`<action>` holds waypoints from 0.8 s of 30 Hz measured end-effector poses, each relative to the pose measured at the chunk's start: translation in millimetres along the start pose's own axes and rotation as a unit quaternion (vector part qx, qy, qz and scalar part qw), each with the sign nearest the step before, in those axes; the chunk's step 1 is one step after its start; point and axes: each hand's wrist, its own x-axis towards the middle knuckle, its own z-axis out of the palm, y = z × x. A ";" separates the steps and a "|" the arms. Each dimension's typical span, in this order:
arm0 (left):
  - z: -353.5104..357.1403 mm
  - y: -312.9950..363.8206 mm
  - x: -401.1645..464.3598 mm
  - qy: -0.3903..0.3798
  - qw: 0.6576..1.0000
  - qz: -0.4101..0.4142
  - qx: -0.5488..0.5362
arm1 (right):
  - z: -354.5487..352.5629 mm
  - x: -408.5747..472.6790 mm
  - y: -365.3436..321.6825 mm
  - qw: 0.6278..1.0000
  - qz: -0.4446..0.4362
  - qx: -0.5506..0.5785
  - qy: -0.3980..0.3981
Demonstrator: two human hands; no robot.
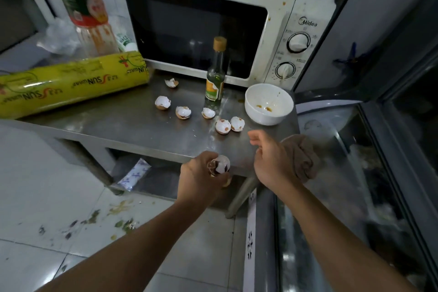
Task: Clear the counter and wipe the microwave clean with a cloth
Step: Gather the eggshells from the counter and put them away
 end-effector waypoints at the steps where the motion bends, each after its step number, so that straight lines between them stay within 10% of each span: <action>1: -6.4 1.6 2.9 -0.001 1.000 -0.009 0.007 | 0.1 4.0 -1.8 1.000 0.008 0.001 -0.001; 24: -100.1 -43.9 109.3 -0.024 0.999 0.001 0.038 | 31.0 82.0 -26.7 0.995 0.044 -0.075 -0.052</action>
